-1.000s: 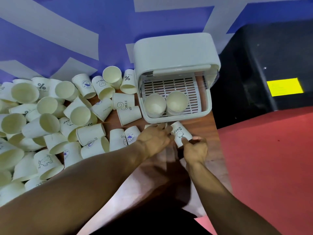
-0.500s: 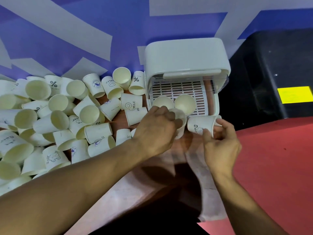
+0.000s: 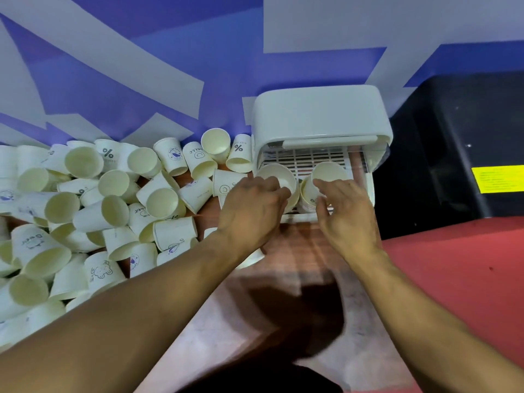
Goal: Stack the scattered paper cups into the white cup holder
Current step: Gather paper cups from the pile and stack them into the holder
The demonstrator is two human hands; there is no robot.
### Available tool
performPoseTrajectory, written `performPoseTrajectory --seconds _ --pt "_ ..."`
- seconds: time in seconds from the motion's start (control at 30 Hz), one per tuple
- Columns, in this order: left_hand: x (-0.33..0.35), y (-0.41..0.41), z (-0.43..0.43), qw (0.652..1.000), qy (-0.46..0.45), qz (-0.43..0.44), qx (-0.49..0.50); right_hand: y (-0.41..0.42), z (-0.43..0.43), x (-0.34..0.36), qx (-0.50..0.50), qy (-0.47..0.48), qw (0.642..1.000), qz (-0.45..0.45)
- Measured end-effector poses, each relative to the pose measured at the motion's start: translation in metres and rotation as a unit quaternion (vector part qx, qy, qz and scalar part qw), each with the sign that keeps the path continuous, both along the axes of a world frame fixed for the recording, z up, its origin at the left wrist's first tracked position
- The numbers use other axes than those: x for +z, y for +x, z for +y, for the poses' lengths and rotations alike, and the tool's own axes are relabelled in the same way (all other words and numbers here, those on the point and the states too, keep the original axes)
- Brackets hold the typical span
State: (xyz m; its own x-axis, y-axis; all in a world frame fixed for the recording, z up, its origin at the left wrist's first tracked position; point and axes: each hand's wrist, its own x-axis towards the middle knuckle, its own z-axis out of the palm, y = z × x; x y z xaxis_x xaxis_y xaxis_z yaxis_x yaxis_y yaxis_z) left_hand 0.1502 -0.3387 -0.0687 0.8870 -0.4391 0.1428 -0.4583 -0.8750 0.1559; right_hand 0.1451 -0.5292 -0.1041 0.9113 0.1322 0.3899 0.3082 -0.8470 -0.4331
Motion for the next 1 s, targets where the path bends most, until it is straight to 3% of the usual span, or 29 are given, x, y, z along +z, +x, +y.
performPoseTrajectory --seconds 0.1,0.5,0.6,0.7,0.83,0.9,1.0 --pt "-0.01 0.004 -0.003 0.998 0.034 0.044 -0.014 0.003 0.001 -0.015 0.019 -0.057 0.997 0.043" --pt "-0.029 0.014 -0.016 0.985 0.088 0.134 -0.058 0.007 0.004 -0.034 0.014 -0.06 0.996 0.069" --pt "-0.034 0.013 -0.015 0.986 0.066 0.143 -0.057 0.007 0.005 -0.033 0.009 -0.058 0.995 0.075" --pt "-0.04 0.002 -0.003 0.995 -0.014 0.084 -0.06 0.001 0.01 -0.025 -0.002 -0.009 0.999 0.048" --pt "-0.045 -0.031 0.028 0.994 -0.108 0.014 0.027 -0.022 0.031 -0.008 0.003 0.054 0.998 -0.013" --pt "-0.051 -0.048 0.05 0.986 -0.127 0.043 0.103 -0.04 0.046 -0.009 0.021 0.083 0.996 0.014" --pt "-0.06 -0.073 0.078 0.963 -0.117 0.142 0.197 -0.064 0.072 -0.017 -0.002 0.112 0.986 0.123"
